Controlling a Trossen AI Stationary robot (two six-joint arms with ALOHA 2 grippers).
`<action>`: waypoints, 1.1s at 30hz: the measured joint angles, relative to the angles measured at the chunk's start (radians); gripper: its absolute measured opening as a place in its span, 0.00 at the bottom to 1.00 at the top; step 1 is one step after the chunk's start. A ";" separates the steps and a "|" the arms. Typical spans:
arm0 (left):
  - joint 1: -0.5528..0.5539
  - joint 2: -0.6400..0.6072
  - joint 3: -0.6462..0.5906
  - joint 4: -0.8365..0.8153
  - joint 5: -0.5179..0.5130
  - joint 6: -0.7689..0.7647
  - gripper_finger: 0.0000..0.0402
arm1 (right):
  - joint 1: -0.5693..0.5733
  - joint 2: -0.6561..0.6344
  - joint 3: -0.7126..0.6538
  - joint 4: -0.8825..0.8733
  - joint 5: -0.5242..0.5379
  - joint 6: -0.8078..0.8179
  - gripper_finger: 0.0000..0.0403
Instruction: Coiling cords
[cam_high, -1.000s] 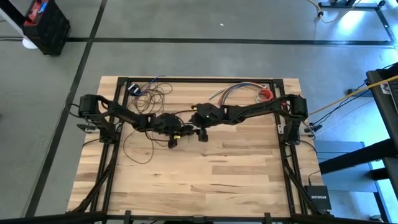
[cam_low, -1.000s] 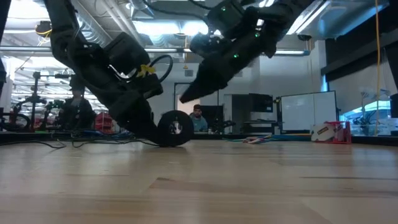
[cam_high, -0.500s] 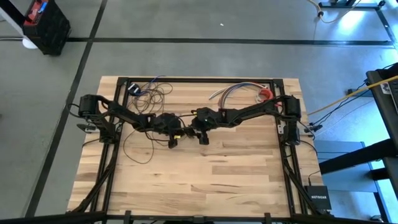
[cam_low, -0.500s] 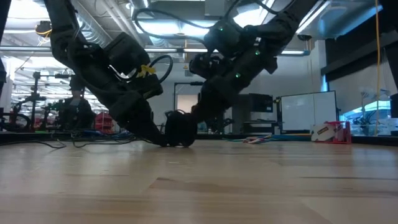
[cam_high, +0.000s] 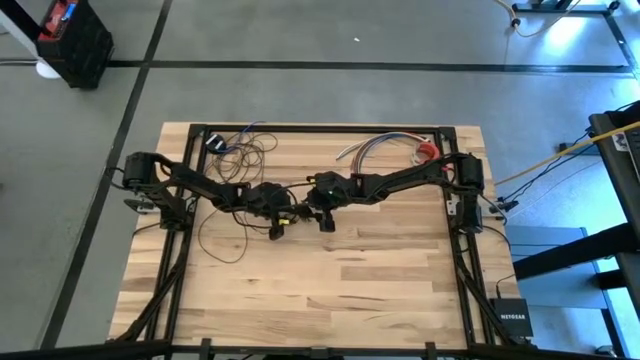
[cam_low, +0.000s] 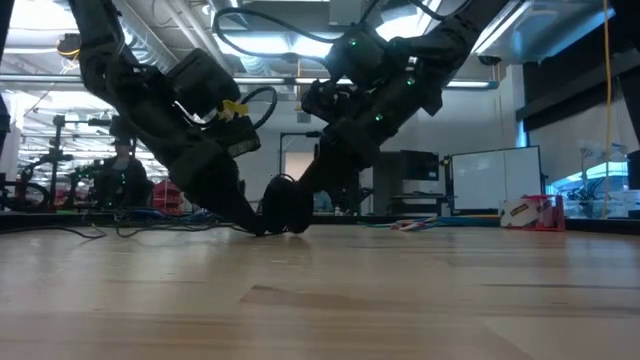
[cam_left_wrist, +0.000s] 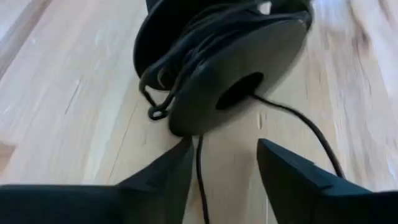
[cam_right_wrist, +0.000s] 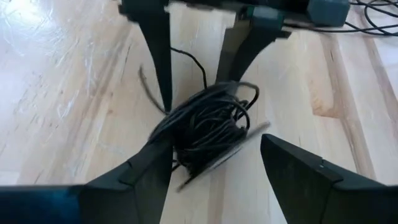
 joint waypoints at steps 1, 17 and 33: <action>0.000 -0.018 0.004 -0.042 0.001 0.013 0.44 | 0.000 0.000 0.000 0.000 0.000 0.000 0.62; 0.003 -0.208 0.022 -0.124 -0.060 0.207 0.47 | 0.000 0.000 -0.001 -0.013 0.000 -0.027 0.62; -0.024 -0.173 0.022 -0.140 0.019 0.114 0.35 | 0.000 0.000 -0.002 -0.014 0.000 -0.027 0.62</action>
